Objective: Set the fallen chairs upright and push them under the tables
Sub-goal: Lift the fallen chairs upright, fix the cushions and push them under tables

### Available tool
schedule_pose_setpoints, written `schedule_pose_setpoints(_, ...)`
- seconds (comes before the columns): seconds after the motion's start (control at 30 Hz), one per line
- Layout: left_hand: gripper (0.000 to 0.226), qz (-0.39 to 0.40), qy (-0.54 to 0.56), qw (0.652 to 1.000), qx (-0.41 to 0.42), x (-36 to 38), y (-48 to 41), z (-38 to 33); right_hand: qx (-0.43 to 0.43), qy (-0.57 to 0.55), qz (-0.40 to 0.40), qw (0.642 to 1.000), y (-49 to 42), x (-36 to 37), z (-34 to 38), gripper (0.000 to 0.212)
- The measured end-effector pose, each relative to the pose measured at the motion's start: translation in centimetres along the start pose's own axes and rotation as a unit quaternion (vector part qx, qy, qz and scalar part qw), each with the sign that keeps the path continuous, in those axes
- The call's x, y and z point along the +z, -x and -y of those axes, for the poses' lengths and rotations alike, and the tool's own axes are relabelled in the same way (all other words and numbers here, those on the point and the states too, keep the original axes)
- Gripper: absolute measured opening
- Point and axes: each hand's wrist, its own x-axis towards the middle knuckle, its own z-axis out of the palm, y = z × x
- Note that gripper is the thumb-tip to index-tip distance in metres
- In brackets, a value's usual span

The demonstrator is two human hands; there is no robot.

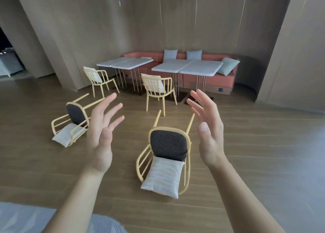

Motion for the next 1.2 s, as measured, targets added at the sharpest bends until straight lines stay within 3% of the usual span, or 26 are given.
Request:
schedule_pose_setpoints(0.33, 0.078, 0.01, 0.015, 1.0, -0.012, -1.0, -13.3, 14.8, 0.024, 0.007, 0.012, 1.0, -11.8, 3.6, -15.0, 0.093)
schedule_pose_setpoints(0.53, 0.079, 0.033, 0.057, 0.997, -0.034, -2.6, -19.3, 28.6, 0.056, 0.054, -0.019, 0.997, -15.3, 6.7, -26.6, 0.087)
schedule_pose_setpoints(0.7, 0.082, 0.071, 0.082, 0.989, -0.1, -4.3, -22.3, 40.8, 0.123, 0.089, -0.06, 0.987, -16.5, 9.1, -36.5, 0.089)
schedule_pose_setpoints(0.97, 0.086, 0.116, 0.078, 0.966, -0.217, -1.6, -20.0, 56.2, 0.223, 0.116, -0.094, 0.963, -13.9, 7.4, -51.5, 0.095)
schedule_pose_setpoints(1.2, 0.09, 0.098, 0.038, 0.948, -0.301, 0.6, -8.8, 73.9, 0.297, 0.148, -0.084, 0.94, -1.6, 4.5, -70.0, 0.088)
